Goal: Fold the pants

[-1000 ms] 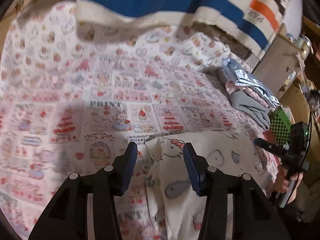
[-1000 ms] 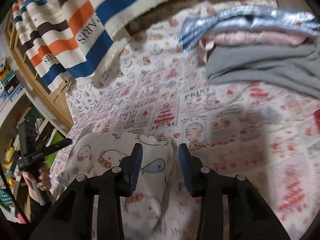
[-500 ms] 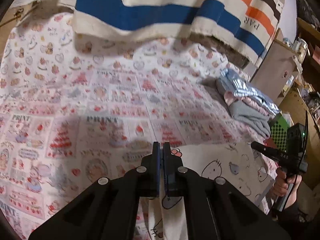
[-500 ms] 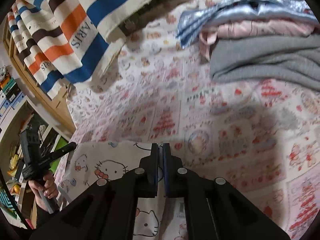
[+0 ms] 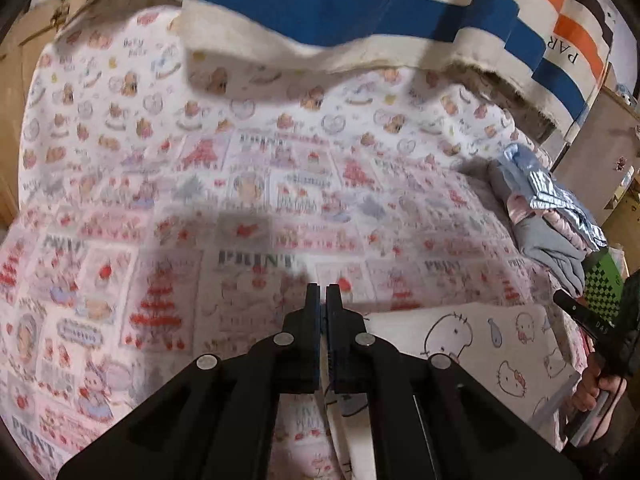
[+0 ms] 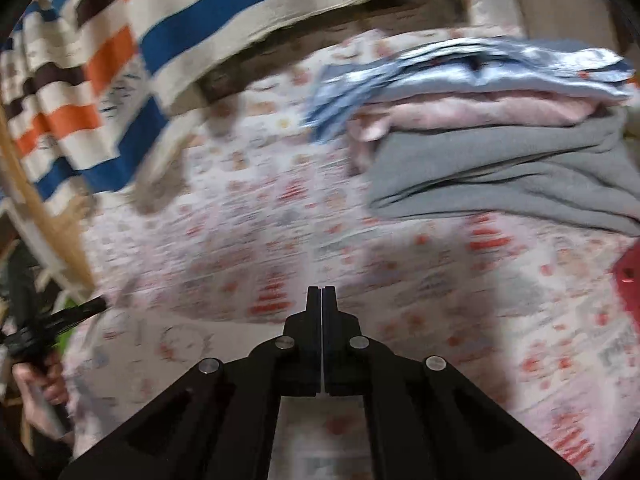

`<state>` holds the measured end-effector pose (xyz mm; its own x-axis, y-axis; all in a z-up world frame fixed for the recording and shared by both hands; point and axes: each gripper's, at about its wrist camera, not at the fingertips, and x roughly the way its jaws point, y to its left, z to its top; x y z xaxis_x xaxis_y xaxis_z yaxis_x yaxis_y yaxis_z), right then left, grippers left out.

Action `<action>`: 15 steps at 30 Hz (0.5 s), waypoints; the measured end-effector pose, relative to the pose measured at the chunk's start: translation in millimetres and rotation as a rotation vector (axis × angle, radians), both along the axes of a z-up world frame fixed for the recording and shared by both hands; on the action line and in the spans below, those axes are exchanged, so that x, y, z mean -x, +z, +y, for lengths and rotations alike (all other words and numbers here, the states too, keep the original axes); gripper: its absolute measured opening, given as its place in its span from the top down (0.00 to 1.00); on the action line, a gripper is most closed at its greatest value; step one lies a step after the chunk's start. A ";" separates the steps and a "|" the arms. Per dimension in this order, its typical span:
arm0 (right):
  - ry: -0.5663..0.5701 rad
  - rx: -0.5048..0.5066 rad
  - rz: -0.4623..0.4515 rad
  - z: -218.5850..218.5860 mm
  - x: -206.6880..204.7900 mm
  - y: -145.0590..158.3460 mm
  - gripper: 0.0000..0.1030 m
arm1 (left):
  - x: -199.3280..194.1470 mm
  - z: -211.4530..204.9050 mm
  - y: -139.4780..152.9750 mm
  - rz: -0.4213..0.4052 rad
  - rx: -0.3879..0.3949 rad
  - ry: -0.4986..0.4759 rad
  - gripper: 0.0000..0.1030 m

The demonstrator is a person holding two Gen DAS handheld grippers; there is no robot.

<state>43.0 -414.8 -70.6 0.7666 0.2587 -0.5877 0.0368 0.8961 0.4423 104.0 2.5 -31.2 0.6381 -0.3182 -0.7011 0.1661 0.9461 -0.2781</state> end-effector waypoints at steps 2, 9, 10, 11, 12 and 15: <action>0.069 -0.056 -0.001 -3.6 1.9 0.5 1.00 | 8.8 -4.2 1.3 -0.018 -0.013 -0.040 0.98; 0.120 -0.013 -0.026 11.5 -5.2 15.4 0.67 | 17.1 -14.7 18.0 -0.083 -0.044 -0.055 0.89; 0.130 -0.033 -0.006 12.0 -10.1 11.9 0.63 | 16.5 -14.0 18.4 -0.084 -0.046 -0.051 0.88; 0.138 -0.039 0.004 12.6 -11.1 9.5 0.63 | 16.3 -12.8 18.1 -0.080 -0.045 -0.049 0.86; 0.146 -0.035 0.025 14.4 -13.6 5.4 0.63 | 15.6 -11.3 17.4 -0.070 -0.042 -0.047 0.83; 0.165 -0.020 0.072 19.6 -16.8 -5.8 0.63 | 16.3 -8.8 12.0 -0.043 -0.032 -0.056 0.79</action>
<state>59.8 -395.2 -76.5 0.6689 0.3895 -0.6332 -0.0774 0.8836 0.4617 87.8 -6.4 -19.1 0.6496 -0.3317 -0.6841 0.2299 0.9434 -0.2392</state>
